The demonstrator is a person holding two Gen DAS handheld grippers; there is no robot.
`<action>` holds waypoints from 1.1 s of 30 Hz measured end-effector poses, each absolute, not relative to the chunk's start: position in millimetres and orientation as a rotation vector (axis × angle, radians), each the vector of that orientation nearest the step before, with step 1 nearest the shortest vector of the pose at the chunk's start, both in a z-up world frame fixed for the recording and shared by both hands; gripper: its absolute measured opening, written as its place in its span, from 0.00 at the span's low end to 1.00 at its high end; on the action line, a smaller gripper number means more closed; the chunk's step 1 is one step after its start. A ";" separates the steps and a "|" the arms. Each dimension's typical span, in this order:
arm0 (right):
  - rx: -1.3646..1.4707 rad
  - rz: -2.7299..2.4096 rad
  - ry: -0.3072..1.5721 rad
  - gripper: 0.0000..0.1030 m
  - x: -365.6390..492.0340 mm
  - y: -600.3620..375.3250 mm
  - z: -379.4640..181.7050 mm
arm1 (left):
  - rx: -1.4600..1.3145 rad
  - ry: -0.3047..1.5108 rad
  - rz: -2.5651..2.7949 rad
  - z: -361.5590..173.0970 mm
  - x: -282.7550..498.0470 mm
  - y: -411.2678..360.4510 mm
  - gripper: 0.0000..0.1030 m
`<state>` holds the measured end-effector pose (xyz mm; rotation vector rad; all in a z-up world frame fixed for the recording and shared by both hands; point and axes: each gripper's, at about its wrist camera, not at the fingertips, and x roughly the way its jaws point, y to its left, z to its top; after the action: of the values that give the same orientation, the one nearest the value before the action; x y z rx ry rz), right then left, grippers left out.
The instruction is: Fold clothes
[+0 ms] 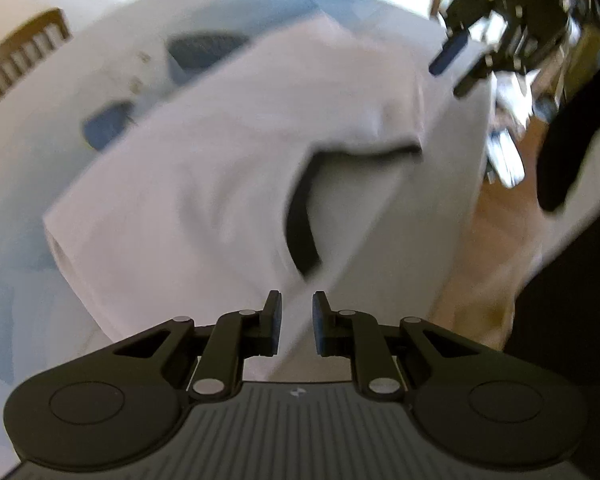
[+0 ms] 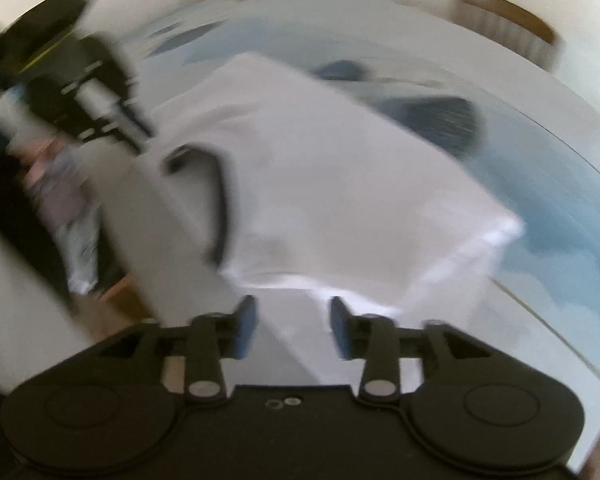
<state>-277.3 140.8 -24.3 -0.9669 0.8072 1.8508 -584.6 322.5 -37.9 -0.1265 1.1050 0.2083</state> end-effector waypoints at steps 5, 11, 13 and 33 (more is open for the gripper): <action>-0.758 1.718 1.031 1.00 -244.3 156.2 -29.6 | -0.143 1.037 0.258 -34.8 -559.0 334.2 0.18; -0.564 1.500 1.307 1.00 -218.0 173.3 -51.1 | -0.184 1.017 0.264 -50.6 -534.8 332.4 0.36; -0.549 1.463 1.349 1.00 -215.6 175.8 -56.4 | -0.191 1.014 0.274 -53.1 -535.4 330.8 0.58; -0.757 1.472 1.160 1.00 -215.0 160.3 -36.1 | -0.248 1.072 0.148 -50.6 -572.2 310.8 0.62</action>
<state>-215.0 160.3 -36.1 -0.7566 1.1604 1.4718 -572.2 310.8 -50.6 -0.2479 1.0722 0.1478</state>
